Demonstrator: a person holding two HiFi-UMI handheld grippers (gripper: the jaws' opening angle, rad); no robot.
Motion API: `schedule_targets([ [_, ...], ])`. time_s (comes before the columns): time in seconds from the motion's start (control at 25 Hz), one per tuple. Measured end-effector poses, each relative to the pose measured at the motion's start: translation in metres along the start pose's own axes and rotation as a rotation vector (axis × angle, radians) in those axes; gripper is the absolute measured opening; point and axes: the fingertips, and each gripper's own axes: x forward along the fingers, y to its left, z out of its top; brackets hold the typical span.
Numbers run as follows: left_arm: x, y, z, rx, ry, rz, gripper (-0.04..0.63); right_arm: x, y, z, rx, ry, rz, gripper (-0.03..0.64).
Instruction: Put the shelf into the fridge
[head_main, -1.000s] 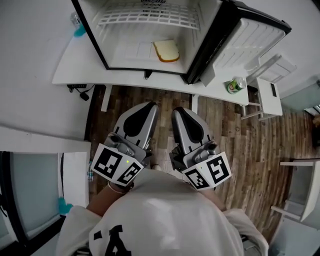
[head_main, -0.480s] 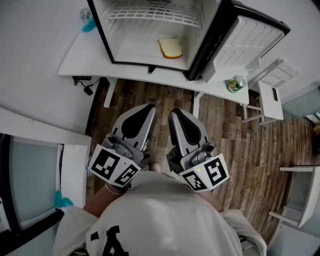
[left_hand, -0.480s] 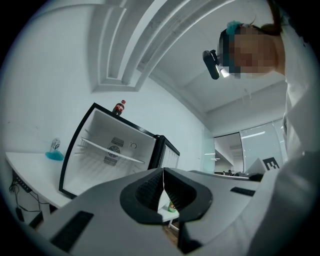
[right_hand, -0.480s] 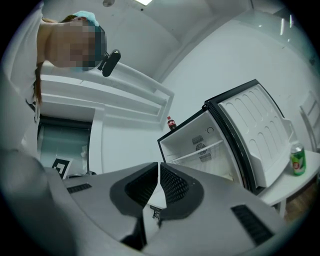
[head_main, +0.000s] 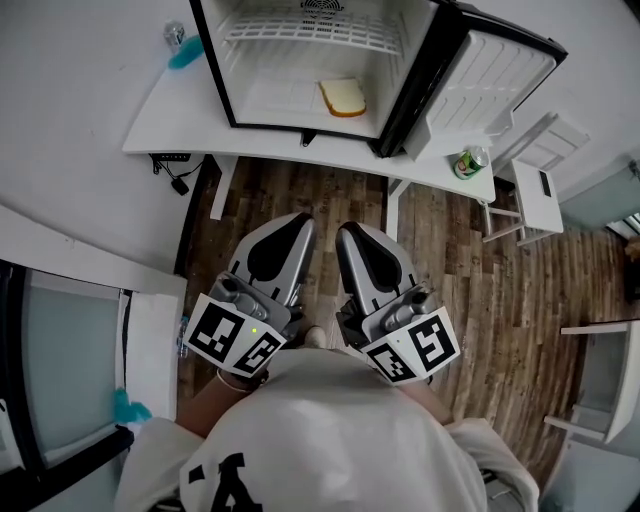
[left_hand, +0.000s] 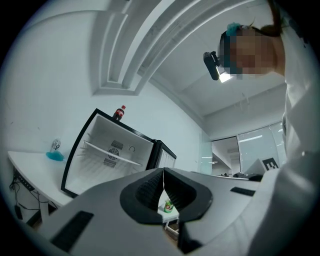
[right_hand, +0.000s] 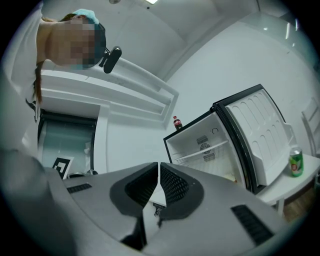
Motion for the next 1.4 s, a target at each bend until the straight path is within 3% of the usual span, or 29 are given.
schedule_targets([
  [0.48,-0.102,-0.009,0.028,0.002,-0.01,0.002,0.008,-0.02,0.108,-0.017,-0.004,0.008,0.019,0.037],
  [0.84,-0.171,-0.039,0.029,-0.024,-0.009,-0.046,0.008,-0.064,0.173,-0.027,-0.025,0.0,-0.028,0.037],
  [1.4,-0.205,-0.078,0.042,0.004,-0.048,-0.07,0.008,-0.108,0.206,-0.015,-0.073,-0.039,-0.048,0.037],
])
